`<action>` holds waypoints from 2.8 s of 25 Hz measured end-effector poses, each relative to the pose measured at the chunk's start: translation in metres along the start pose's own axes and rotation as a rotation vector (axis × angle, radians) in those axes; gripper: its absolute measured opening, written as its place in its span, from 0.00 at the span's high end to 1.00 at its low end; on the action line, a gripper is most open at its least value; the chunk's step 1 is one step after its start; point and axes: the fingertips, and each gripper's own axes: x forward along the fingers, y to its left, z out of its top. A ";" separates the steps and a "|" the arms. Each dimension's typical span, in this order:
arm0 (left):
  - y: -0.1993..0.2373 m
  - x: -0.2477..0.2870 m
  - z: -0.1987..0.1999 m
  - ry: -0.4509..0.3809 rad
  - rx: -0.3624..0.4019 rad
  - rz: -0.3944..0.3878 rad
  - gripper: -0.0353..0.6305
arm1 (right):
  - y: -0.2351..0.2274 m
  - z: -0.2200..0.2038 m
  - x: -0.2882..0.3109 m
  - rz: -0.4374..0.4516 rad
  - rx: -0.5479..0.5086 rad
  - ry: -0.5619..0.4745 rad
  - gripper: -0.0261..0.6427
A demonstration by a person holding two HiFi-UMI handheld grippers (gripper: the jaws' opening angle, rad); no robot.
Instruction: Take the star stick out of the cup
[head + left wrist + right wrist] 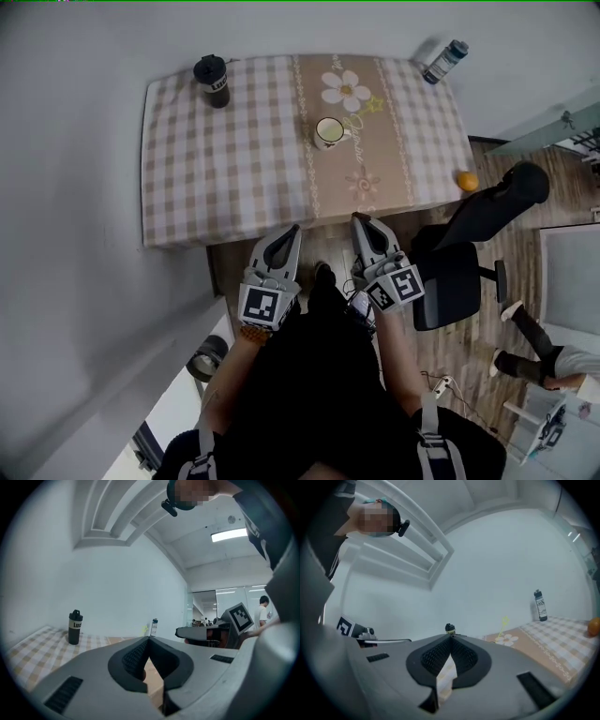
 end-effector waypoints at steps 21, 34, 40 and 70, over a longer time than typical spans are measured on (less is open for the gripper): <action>0.033 0.155 0.003 -0.003 0.107 0.070 0.94 | -0.162 0.006 0.122 0.064 0.069 0.013 0.95; 0.046 0.168 -0.007 -0.017 0.069 0.086 0.94 | -0.221 -0.053 0.170 0.023 0.127 0.184 0.84; 0.055 0.164 -0.009 -0.029 0.063 0.097 0.94 | -0.220 -0.077 0.187 0.013 0.181 0.230 0.76; 0.064 0.163 -0.034 0.024 0.028 0.113 0.94 | -0.213 -0.095 0.226 -0.003 -0.088 0.379 0.86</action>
